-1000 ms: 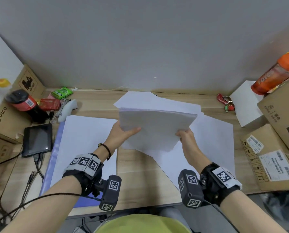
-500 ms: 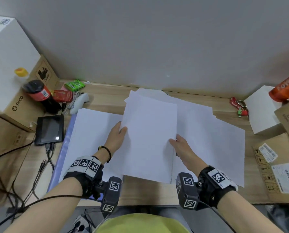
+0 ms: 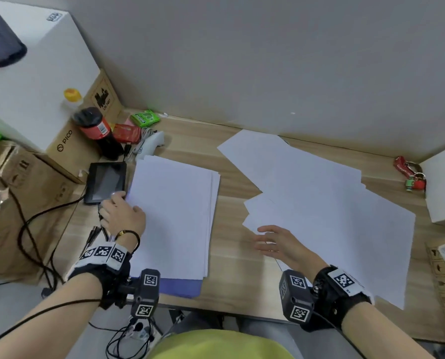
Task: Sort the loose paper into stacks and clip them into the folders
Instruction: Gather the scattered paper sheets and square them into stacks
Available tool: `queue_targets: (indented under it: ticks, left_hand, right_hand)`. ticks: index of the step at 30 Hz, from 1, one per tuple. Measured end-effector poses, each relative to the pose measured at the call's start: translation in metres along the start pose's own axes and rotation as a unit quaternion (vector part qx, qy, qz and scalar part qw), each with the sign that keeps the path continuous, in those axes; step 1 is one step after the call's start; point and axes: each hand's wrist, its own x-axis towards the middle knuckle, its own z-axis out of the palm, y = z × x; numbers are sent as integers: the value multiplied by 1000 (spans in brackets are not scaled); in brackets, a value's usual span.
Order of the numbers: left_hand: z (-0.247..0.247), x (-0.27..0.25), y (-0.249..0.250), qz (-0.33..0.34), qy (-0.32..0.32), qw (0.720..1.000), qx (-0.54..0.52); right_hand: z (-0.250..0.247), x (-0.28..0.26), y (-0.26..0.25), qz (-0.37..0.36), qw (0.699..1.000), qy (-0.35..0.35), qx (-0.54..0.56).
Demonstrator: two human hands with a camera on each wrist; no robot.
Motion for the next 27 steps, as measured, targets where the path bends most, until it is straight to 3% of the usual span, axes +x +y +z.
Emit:
queue_targets:
  ticks: [2, 5, 9, 13, 22, 27]
  left_hand:
    - [10, -7, 21, 47, 10, 999, -7]
    - [34, -20, 56, 159, -93, 982, -50]
    - [73, -45, 110, 279, -267, 920, -73]
    - [117, -71, 160, 333, -396, 856, -20]
    - [179, -94, 204, 469, -421, 744, 222]
    - [170, -94, 184, 524, -423, 703, 229]
  right_hand:
    - [-14, 2, 6, 6, 1000, 13, 6]
    - [-35, 0, 13, 18, 999, 32, 8]
    - [-59, -10, 18, 27, 998, 54, 19]
    - [-79, -22, 30, 29, 997, 63, 39]
    - [-118, -31, 47, 8, 991, 101, 86]
    - [-132, -18, 38, -45, 982, 158, 98]
